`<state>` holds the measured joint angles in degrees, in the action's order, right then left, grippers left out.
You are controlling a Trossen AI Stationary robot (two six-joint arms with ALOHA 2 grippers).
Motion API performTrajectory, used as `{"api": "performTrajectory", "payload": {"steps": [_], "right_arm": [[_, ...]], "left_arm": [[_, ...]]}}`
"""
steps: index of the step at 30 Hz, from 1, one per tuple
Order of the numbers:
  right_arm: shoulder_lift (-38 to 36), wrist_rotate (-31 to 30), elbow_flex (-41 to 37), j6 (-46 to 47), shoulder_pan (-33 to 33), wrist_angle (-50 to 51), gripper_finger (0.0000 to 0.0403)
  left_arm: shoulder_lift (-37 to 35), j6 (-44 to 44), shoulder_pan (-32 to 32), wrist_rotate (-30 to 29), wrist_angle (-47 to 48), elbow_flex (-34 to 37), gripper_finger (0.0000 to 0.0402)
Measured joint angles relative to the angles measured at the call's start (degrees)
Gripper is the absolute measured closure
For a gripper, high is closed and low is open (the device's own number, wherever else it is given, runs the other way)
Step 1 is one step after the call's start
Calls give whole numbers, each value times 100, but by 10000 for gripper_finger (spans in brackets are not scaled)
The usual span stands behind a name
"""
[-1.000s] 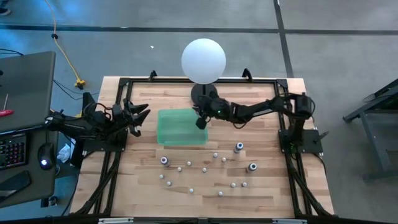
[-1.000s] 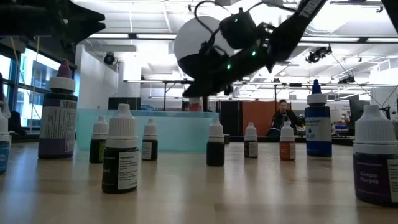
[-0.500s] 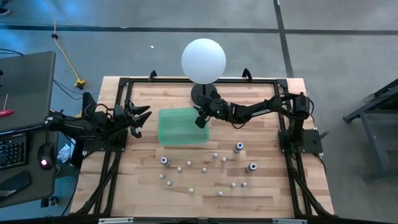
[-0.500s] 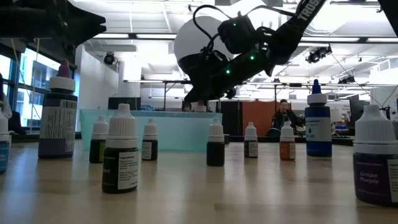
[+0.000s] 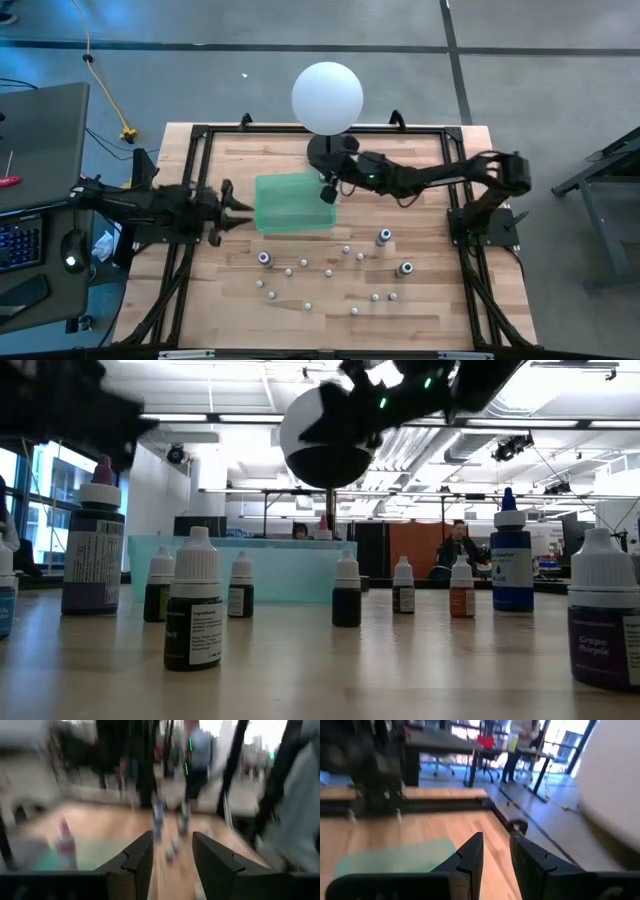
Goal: Pick & Place food coloring
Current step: Put the big purple food coloring bottle into the green bin
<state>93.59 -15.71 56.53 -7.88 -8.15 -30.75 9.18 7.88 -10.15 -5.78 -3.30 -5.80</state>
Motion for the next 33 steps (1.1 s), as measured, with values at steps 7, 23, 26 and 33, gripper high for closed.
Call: {"api": "performTrajectory", "payload": {"steps": [7,23,26,33], "right_arm": [[-626,-3,2,142,121,708,316],[-585,280,2,909,121,1247,320],[-585,374,2,909,119,1247,320],[-585,385,2,898,119,1282,320]], "left_arm": [[957,412,0,1151,-84,2,266],[3588,393,0,2370,-2429,0,266],[3972,224,0,2617,-2832,0,266],[4520,125,0,2730,-3113,0,266]]}}
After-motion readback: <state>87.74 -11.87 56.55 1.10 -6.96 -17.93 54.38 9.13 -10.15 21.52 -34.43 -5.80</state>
